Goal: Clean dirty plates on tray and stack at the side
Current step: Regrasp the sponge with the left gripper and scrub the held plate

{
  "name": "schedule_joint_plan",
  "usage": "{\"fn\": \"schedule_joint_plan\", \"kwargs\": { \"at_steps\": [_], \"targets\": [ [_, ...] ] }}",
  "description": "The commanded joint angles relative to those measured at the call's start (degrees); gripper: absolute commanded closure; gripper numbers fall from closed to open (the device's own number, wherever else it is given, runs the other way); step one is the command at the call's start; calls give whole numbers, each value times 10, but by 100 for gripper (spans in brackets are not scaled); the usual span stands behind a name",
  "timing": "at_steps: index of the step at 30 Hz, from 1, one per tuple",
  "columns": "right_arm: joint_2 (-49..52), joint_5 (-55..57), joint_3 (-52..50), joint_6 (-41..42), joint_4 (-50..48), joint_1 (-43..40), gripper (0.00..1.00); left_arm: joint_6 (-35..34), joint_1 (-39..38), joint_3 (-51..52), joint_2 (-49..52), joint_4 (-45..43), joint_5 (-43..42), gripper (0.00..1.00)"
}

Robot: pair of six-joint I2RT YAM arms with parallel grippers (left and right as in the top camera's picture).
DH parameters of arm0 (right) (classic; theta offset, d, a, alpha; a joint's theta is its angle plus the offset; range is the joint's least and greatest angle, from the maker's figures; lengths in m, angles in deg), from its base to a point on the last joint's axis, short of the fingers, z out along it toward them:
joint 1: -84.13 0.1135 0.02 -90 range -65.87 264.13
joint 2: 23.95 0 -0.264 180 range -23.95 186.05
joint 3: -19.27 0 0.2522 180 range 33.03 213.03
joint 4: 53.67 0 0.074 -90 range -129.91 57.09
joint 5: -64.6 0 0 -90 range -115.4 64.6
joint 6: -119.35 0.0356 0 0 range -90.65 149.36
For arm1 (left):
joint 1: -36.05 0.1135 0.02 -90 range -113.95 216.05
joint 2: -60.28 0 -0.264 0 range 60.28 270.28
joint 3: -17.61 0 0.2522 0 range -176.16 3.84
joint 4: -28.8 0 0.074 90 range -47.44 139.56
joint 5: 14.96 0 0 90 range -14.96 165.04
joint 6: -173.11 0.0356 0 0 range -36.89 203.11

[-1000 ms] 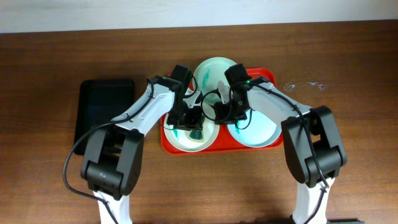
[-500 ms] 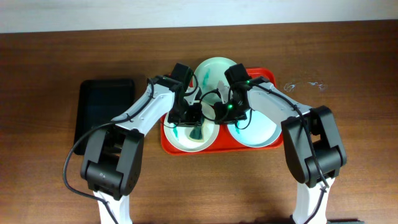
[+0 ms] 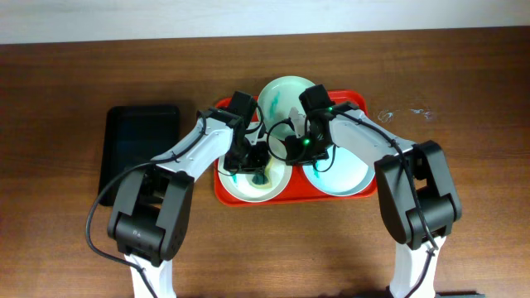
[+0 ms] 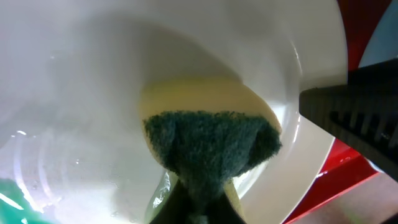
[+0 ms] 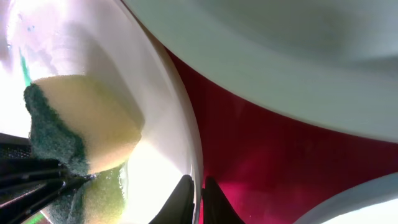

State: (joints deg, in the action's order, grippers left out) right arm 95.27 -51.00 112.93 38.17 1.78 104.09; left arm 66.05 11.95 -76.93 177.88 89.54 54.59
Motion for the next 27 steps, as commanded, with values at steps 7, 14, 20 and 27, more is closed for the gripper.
{"fn": "schedule_joint_plan", "kwargs": {
  "at_steps": [7,14,20,27],
  "targets": [
    [6,-2,-6,-2,-1,-1,92,-36,-2,10,5,13,135,100],
    [6,8,-6,-2,0,-1,93,-78,16,-16,4,78,300,100],
    [6,8,-6,-2,0,-1,93,-78,34,-69,3,111,322,100],
    [6,8,-6,-2,0,-1,93,-67,42,-82,5,99,86,100]
  ]
}}
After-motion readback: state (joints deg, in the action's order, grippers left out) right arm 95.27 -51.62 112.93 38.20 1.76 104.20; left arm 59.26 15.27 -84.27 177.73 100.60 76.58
